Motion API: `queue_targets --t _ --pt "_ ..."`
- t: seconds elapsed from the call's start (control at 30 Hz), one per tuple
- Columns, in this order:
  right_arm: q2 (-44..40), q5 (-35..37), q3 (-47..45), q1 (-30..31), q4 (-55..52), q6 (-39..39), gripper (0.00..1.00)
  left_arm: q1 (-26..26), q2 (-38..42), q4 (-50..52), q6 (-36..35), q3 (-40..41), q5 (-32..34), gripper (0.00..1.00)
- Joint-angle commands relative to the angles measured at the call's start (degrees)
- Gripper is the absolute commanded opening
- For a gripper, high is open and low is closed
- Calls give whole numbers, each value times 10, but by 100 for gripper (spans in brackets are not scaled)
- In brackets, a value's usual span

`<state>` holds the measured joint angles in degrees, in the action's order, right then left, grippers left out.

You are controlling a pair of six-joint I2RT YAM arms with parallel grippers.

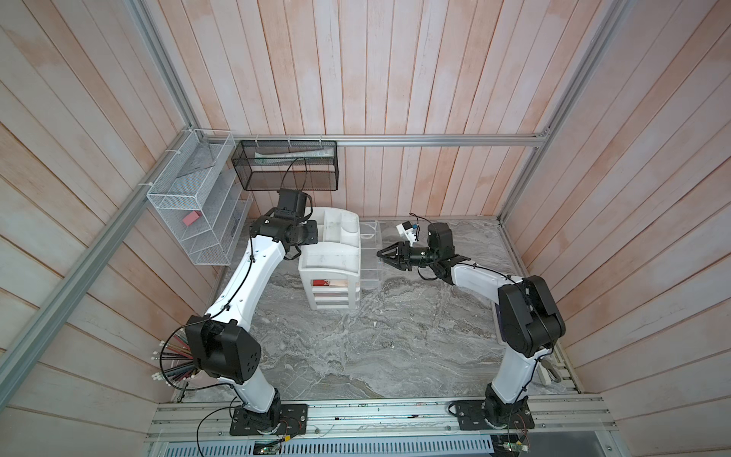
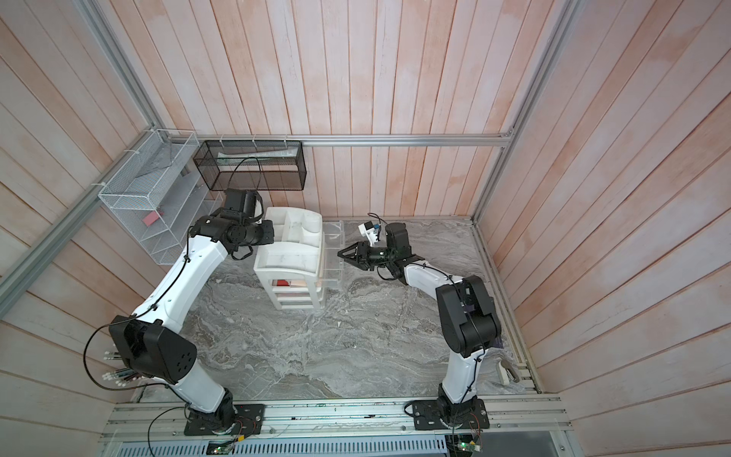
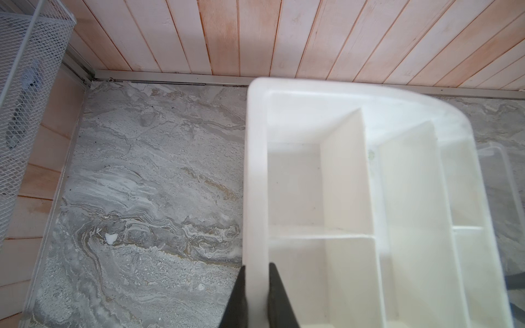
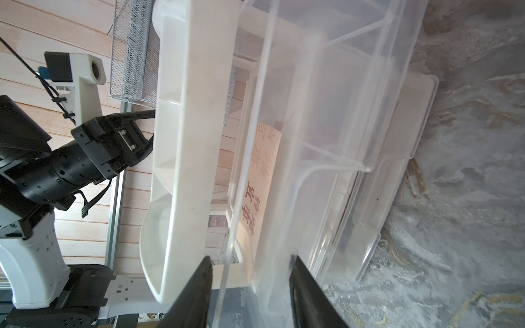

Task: Take the postcards out of the drawer
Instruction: Open the drawer at the center of the board.

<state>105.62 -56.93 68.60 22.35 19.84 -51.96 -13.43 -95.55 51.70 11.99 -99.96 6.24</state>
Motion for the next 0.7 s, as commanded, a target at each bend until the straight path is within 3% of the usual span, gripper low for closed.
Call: queue_targets --t 0.0,0.67 --pt "-15 -17 -2 -2 40 14 47 8 9 -35 -6 -24 15 3" --pt "-29 -4 -30 -1 60 0 42 16 -10 -43 -2 -24 16 0"
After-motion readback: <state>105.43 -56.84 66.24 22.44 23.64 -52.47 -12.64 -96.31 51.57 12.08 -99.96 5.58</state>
